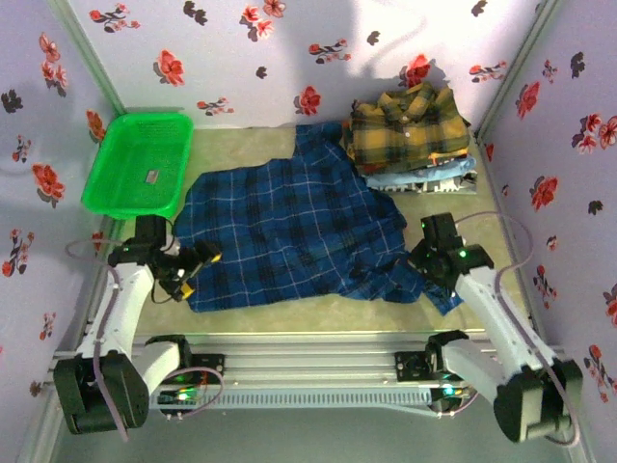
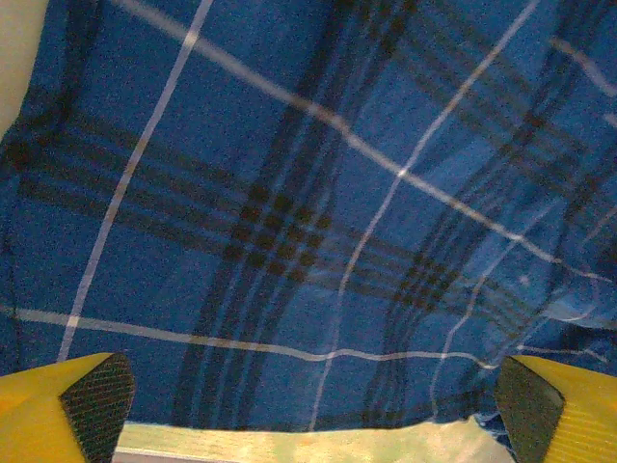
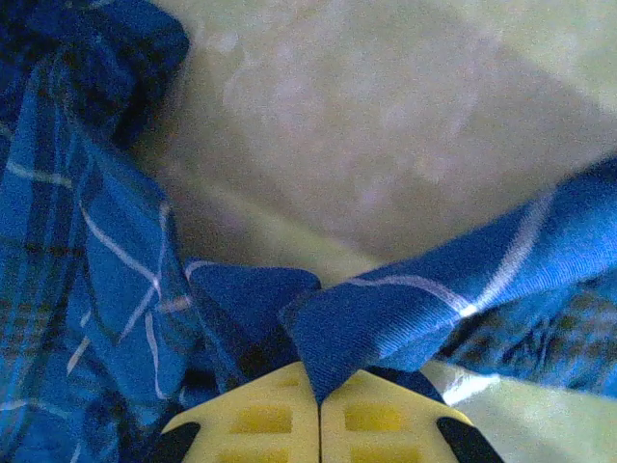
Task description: Fold and stack the long sleeve shirts
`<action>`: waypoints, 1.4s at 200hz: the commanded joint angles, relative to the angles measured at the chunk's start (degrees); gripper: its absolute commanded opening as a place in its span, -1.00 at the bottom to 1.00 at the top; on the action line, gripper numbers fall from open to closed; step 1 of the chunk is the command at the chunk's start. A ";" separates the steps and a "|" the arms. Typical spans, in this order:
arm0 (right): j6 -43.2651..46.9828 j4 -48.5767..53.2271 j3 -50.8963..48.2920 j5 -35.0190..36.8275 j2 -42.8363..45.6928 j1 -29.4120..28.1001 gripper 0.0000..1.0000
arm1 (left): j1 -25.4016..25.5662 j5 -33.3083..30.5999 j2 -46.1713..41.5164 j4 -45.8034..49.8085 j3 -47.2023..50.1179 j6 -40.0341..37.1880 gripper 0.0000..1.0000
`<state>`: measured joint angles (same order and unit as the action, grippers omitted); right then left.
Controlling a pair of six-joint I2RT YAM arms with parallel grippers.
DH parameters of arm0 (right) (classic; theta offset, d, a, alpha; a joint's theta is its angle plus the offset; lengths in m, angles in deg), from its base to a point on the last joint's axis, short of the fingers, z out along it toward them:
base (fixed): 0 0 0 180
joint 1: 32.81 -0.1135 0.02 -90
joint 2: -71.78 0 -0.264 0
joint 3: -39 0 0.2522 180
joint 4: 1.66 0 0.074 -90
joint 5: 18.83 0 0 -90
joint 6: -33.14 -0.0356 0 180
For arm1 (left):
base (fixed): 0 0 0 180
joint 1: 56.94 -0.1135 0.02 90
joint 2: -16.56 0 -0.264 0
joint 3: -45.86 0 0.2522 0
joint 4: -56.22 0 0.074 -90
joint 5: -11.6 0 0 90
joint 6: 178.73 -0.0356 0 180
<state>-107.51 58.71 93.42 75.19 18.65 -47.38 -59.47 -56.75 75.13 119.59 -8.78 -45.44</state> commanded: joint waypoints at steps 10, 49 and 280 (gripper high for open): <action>-7.86 8.66 -5.23 -3.35 5.29 -7.29 -0.80 | 0.30 0.10 1.51 -2.96 2.62 1.09 0.98; -15.04 11.59 -6.85 -3.55 6.81 -19.69 -0.70 | 0.32 0.31 4.29 -4.69 3.23 1.04 0.97; 1.20 18.53 10.40 3.40 -3.77 -15.29 0.08 | -5.74 -5.92 -1.58 12.29 -1.59 -1.51 0.96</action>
<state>-120.08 87.39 107.30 81.13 21.14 -69.56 -64.17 -63.39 72.22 132.09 -11.38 -47.06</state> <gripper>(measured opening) 0.568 0.985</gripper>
